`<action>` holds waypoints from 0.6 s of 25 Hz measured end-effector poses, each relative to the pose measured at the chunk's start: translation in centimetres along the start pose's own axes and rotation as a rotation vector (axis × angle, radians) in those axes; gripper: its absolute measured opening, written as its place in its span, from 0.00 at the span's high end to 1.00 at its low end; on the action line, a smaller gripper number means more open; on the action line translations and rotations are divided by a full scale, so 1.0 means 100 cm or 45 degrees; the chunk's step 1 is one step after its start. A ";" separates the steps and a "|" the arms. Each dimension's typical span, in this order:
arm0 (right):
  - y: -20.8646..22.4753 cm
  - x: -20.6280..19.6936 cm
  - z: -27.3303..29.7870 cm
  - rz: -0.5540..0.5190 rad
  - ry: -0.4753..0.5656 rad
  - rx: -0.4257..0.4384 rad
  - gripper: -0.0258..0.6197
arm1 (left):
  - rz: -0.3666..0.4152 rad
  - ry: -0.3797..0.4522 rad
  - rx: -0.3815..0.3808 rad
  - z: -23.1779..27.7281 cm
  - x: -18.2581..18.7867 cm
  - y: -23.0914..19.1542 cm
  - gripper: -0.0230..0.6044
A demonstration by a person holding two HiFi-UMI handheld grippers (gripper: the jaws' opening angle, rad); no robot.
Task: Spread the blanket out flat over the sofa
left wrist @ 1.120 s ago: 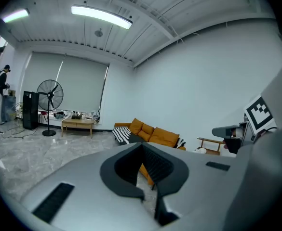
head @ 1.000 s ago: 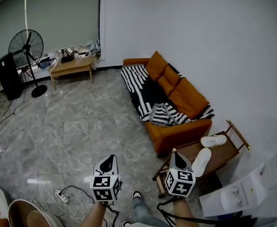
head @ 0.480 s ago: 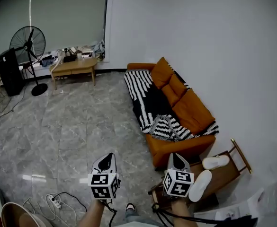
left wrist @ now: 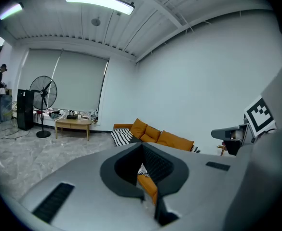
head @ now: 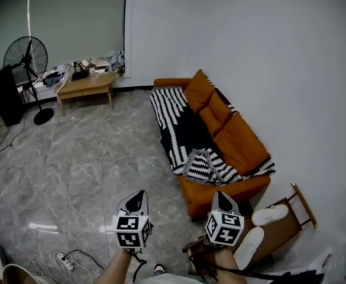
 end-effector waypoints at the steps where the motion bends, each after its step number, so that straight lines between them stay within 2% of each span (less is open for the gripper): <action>1: 0.004 0.001 0.009 0.012 -0.006 -0.004 0.95 | 0.008 -0.004 -0.007 0.010 0.003 0.001 0.96; 9: 0.016 0.001 0.054 0.073 -0.054 -0.008 0.95 | 0.046 -0.057 -0.038 0.063 0.014 0.002 0.96; 15: 0.037 -0.008 0.074 0.091 -0.103 -0.073 0.95 | 0.058 -0.106 -0.099 0.100 0.015 0.006 0.96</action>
Point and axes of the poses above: the fingertips, and each gripper's own axes: z forward along the fingers, y to its right, x out of its top, the point moved 1 cm from there along -z, backward along the fingers, and after that the axes turned 15 degrees about -x, right-handed, at the moved point
